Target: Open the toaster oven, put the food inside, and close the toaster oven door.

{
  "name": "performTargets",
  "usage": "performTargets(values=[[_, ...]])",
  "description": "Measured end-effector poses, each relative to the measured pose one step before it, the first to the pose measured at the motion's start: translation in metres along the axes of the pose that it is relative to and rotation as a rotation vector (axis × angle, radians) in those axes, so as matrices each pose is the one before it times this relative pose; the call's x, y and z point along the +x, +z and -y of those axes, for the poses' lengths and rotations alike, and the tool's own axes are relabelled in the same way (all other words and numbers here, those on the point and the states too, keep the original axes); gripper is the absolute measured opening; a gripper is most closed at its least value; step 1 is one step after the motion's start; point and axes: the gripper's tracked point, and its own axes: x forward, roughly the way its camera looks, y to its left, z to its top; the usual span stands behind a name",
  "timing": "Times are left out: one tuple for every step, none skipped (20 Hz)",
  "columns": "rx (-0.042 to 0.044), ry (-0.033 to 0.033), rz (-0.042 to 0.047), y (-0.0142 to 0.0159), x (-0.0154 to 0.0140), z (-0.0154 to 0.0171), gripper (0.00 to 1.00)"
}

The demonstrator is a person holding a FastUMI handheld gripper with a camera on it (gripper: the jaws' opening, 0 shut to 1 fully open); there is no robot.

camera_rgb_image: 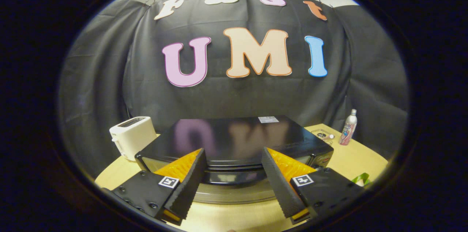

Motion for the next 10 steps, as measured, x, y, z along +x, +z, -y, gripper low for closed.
performTargets(values=[[0.00676,-0.00422,0.015,-0.00108,-0.00303,0.00074,0.96],[0.02117,0.01035,0.01067,-0.00607,-0.00275,-0.00078,0.96],[0.01505,0.00019,0.03037,0.00573,-0.00638,-0.00028,0.96],[0.00669,-0.00002,0.00398,-0.0026,-0.00545,0.00114,0.95],[-0.00214,-0.00131,0.01162,-0.00089,-0.00592,0.00042,0.95],[-0.01357,0.00061,-0.00588,-0.00222,-0.00665,0.00069,0.95],[-0.0102,0.00047,-0.00048,-0.00144,-0.00635,0.00001,0.95],[-0.00195,0.0,-0.00957,-0.00205,-0.00655,0.00108,0.94],[0.00794,-0.00316,-0.00772,-0.00235,-0.00634,0.00178,0.94],[0.00503,-0.00461,-0.01313,-0.00275,-0.00673,0.0008,0.94]])
